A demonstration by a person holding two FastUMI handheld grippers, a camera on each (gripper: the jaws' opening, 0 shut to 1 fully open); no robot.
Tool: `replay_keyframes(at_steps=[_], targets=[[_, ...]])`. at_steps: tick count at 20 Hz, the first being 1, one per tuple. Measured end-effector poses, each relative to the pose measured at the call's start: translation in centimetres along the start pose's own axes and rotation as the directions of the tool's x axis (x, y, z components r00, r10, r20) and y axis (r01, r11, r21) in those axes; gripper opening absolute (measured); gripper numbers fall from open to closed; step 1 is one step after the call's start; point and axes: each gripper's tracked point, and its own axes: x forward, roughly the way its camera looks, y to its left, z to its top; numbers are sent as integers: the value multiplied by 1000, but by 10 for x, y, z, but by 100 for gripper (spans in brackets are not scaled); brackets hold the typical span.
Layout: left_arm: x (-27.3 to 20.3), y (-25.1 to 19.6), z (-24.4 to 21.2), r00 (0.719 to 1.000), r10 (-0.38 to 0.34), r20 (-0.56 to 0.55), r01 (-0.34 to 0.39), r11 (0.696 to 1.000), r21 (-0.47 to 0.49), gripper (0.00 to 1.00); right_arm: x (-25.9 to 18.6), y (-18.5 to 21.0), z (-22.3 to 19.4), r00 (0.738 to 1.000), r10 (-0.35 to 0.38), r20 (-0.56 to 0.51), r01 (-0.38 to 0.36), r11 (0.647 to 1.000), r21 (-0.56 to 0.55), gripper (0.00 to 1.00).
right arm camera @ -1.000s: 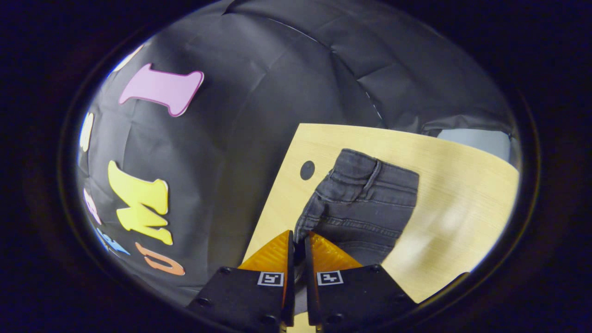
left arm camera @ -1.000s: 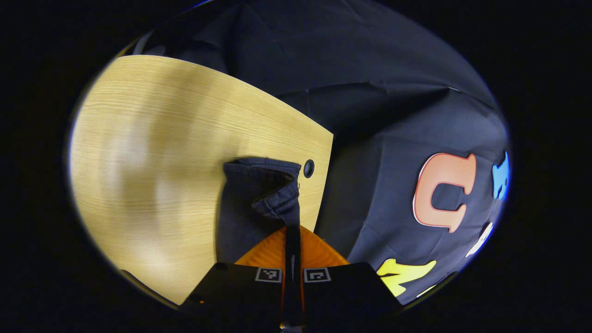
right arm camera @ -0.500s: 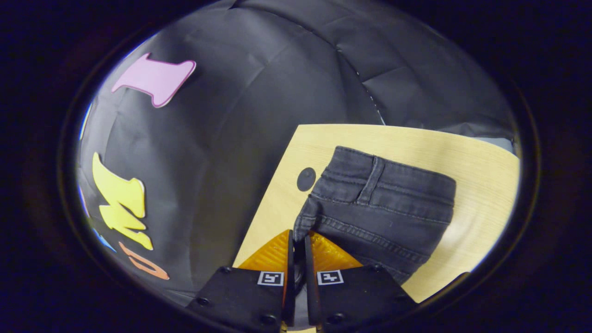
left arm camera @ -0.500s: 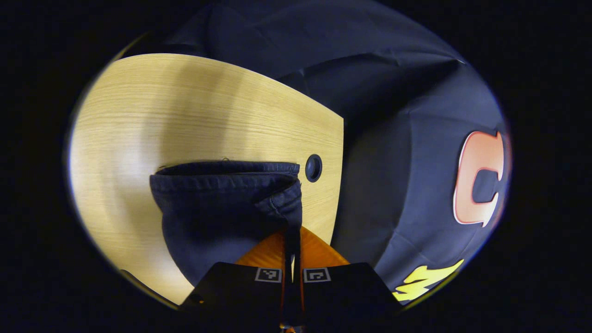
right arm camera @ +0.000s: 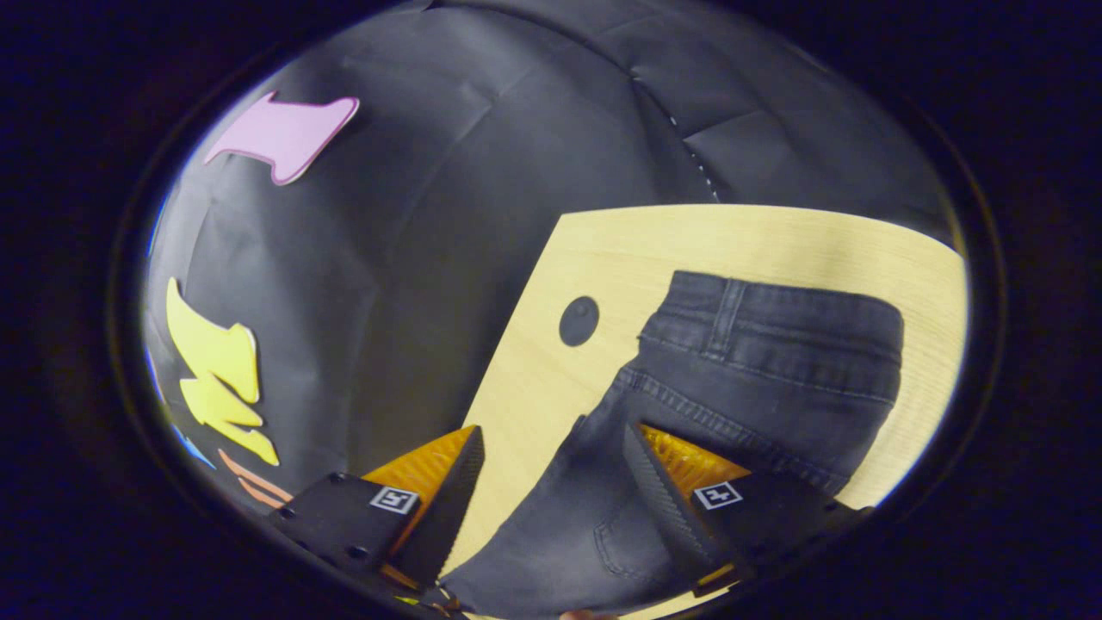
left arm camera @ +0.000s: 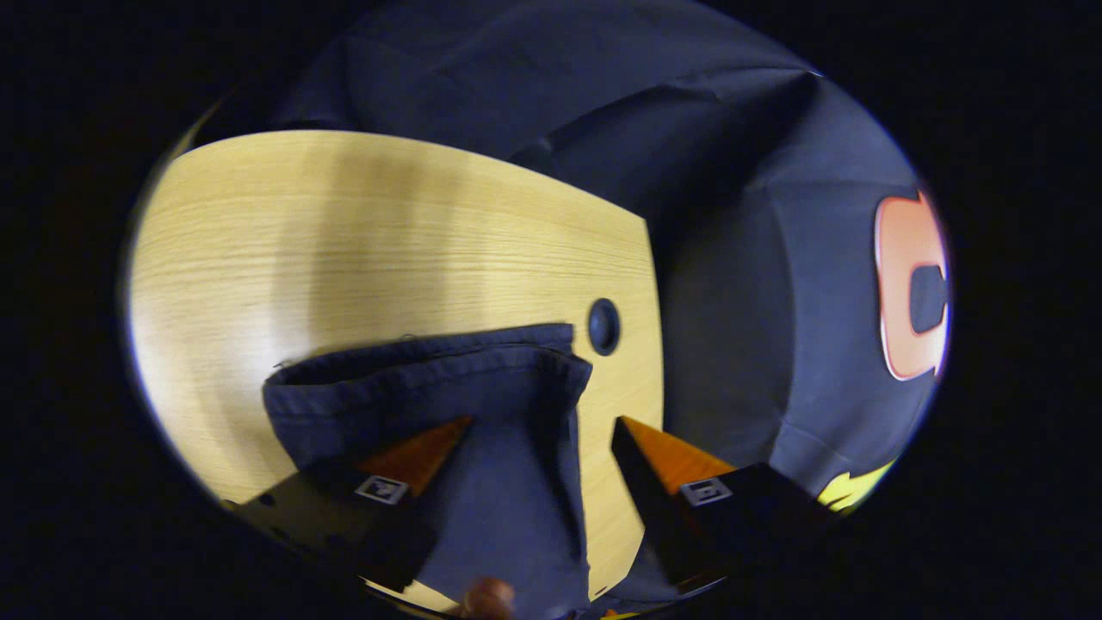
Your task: Grasp the waist and the cuffs of the jeans and fold them to make the two legs overlap; first hold the waist and fold one-third of the jeans toward the cuffs, then hold the cuffs and fold the remaining one-third in the same direction to finish folding.
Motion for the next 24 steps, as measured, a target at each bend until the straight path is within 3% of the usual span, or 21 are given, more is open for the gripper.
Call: replay_keyframes(at_steps=[1,5,6,8,11,13,15,17,18,20,22,24], targets=[[-7,-4,-2,1000,0,5,-1,998,70,98,-4,1,-6,1000,-2,-13,1,999,-50,90],[-67,-44,-1,994,-100,36,87,961,263,98,-39,15,-15,999,37,-22,-41,981,-191,91],[-86,-61,-2,990,-135,42,116,946,304,98,-51,16,-16,999,42,-23,-46,977,-211,98],[-116,-76,-7,970,-220,104,157,892,423,98,-73,6,-17,999,33,-21,-38,969,-244,98],[-170,-123,-11,902,-388,190,189,749,635,97,-99,-19,-18,1000,2,-11,-5,970,-244,98],[-206,-140,-16,858,-453,240,129,644,754,97,-109,-40,-21,1000,-14,-18,11,980,-201,97],[-233,-157,-37,812,-525,255,66,517,853,97,-112,-61,-24,999,-35,-20,32,990,-140,98],[-253,-163,-69,790,-575,213,40,395,918,97,-115,-79,-28,998,-48,-30,46,997,-67,98],[-264,-163,-84,785,-590,190,48,364,930,97,-114,-86,-29,998,-45,-37,44,999,-24,97],[-285,-160,-113,774,-618,136,104,336,936,97,-112,-99,-27,998,-50,-39,52,996,70,98],[-293,-157,-130,776,-620,118,129,339,932,97,-107,-113,-21,997,-70,-30,73,991,110,94],[-300,-153,-138,780,-615,114,124,331,935,97,-100,-121,-17,996,-81,-34,85,988,129,97]])
